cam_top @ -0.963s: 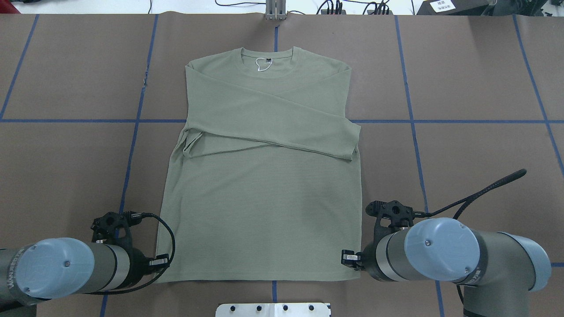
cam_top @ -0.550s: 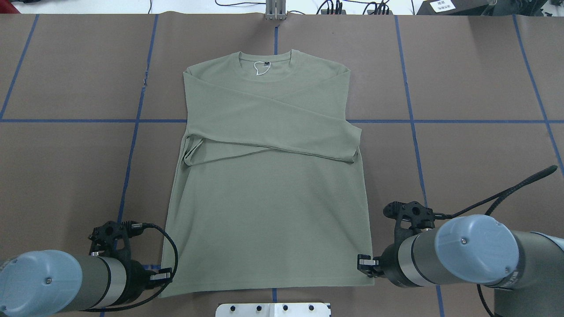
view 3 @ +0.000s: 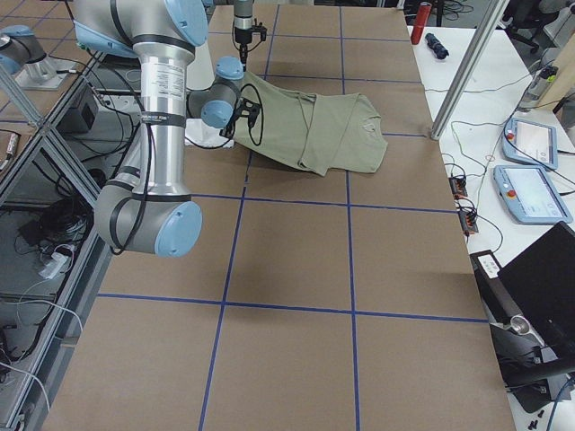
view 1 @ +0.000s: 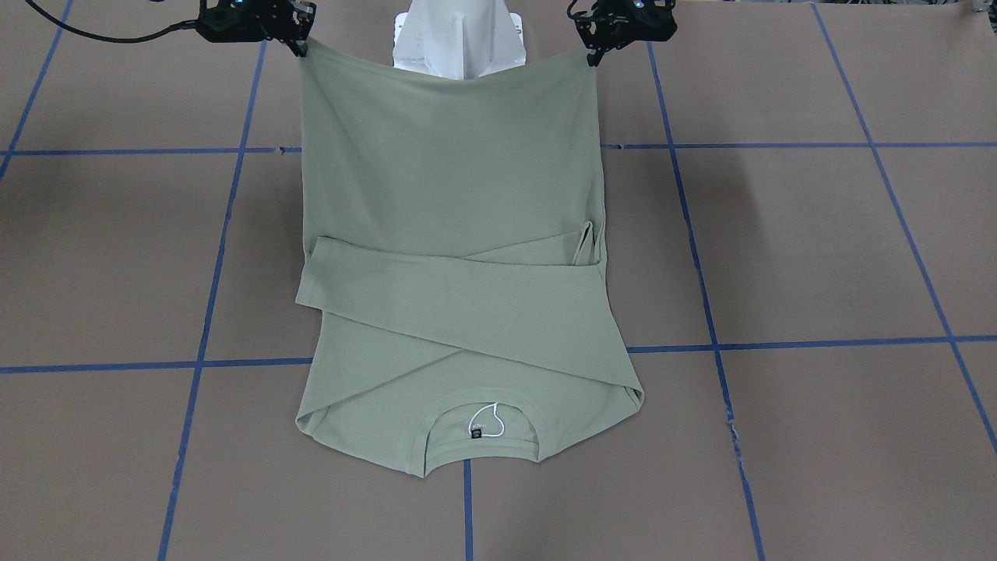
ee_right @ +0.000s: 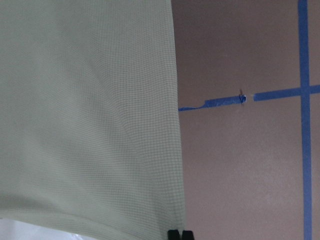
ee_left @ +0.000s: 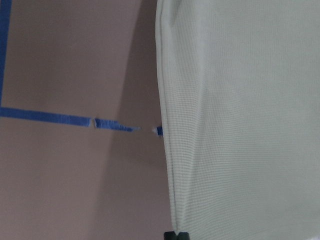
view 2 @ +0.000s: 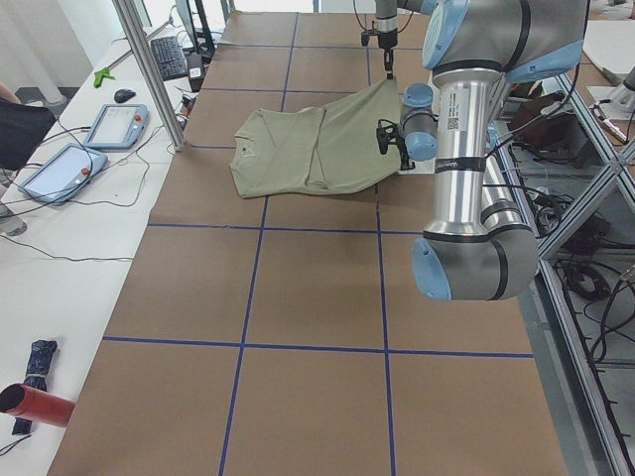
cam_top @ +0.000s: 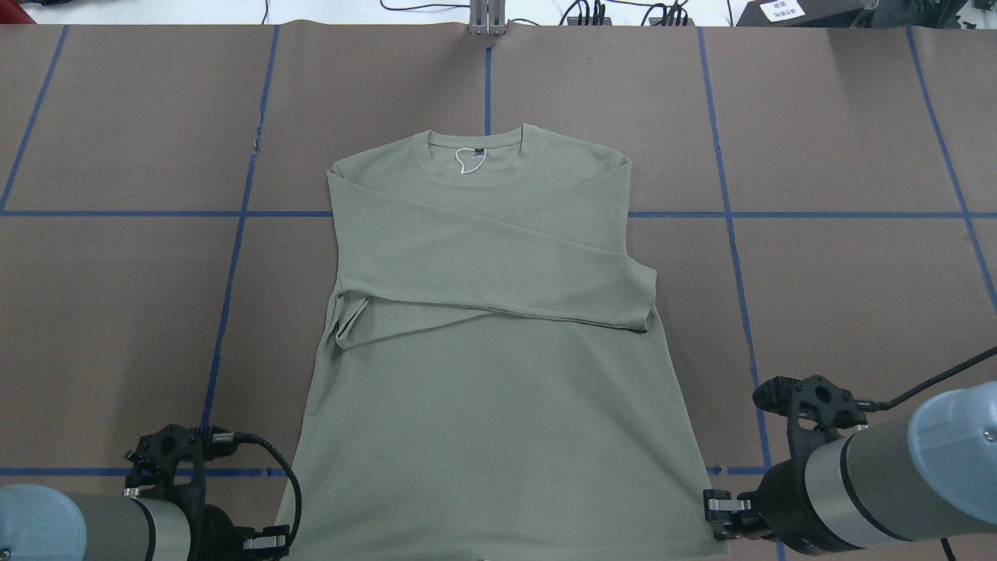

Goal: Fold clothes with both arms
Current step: 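Grasp both hem corners and lift them with both grippers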

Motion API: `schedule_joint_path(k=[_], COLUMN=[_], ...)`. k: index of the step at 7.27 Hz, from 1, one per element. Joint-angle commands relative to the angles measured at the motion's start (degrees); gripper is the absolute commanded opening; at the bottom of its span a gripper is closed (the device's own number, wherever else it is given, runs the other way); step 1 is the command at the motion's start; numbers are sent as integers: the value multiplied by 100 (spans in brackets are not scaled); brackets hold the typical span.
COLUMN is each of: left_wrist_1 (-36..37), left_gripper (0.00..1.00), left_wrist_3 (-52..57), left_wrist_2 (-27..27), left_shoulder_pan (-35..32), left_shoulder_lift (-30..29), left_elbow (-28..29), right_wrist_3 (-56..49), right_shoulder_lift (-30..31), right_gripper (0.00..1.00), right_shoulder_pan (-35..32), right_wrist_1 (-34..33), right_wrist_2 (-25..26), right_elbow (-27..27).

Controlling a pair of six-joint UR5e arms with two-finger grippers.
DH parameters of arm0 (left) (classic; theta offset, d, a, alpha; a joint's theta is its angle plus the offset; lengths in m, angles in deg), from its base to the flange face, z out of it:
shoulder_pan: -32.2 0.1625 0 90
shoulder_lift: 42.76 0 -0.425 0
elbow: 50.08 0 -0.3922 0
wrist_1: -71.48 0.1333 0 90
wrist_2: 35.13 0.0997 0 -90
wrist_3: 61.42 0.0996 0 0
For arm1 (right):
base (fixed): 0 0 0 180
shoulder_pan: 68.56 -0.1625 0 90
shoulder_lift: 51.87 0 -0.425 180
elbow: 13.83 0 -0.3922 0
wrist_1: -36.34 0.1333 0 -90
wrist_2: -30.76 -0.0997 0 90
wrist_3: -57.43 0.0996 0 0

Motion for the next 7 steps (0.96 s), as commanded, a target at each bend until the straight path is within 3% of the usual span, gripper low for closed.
schedule_joint_path(k=[1, 3, 7], left_wrist_1=[108, 99, 134], left_gripper=[0, 0, 0], left_wrist_3=[-16, 45, 1379], left_wrist_2=[-49, -68, -804], left_shoulder_pan=[10, -270, -2324], left_shoulder_lift=[-74, -224, -602], left_elbow=[-131, 44, 519], right_wrist_3=[-53, -98, -326], right_shoulder_lift=[65, -215, -1181], right_gripper=[0, 0, 0], right_shoulder_pan=[-162, -775, -2058], right_wrist_1=[0, 9, 35], right_wrist_2=[-133, -142, -159], right_elbow=[108, -198, -1058])
